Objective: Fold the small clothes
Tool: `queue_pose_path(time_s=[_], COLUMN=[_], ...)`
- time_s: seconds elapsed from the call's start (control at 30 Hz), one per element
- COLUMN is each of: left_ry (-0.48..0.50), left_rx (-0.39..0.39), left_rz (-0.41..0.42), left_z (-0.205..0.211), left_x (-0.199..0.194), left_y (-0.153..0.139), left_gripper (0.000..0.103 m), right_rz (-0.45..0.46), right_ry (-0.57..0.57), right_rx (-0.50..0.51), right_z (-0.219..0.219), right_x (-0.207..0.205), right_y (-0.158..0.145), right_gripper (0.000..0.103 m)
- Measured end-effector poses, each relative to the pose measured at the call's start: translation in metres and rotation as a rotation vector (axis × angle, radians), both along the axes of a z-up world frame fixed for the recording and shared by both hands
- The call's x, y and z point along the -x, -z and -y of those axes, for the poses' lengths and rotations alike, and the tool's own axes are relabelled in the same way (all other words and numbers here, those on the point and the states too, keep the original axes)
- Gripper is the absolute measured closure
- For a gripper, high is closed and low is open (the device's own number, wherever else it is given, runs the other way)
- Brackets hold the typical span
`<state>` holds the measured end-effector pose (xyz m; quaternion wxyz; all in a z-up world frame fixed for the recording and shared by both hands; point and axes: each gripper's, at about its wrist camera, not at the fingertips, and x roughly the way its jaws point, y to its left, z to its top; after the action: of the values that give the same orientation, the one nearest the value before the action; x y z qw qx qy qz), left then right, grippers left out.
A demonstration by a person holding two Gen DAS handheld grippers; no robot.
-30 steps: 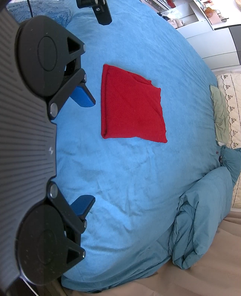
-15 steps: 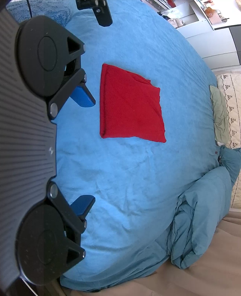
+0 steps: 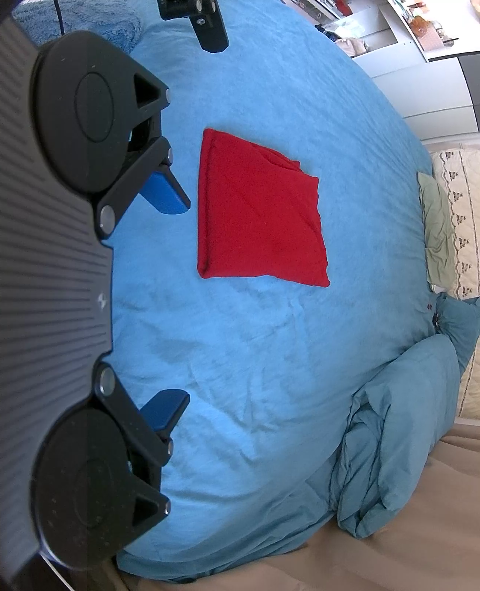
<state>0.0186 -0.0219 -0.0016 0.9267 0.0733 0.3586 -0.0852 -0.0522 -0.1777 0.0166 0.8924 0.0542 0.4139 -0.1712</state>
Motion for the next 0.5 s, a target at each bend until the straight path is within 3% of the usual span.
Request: queue_pose_path(time_s=[0.5], left_ry=[0.005], left_rx=[-0.032], left_rz=[0.034], left_z=[-0.0007], left_x=[0.0024], left_y=[-0.0012], left_gripper=[0.0], right_rz=[-0.004], right_ry=[-0.003], right_rx=[-0.007], right_z=[0.0021], right_x=[0.0], right_y=[0.0007], right_gripper=[0.0])
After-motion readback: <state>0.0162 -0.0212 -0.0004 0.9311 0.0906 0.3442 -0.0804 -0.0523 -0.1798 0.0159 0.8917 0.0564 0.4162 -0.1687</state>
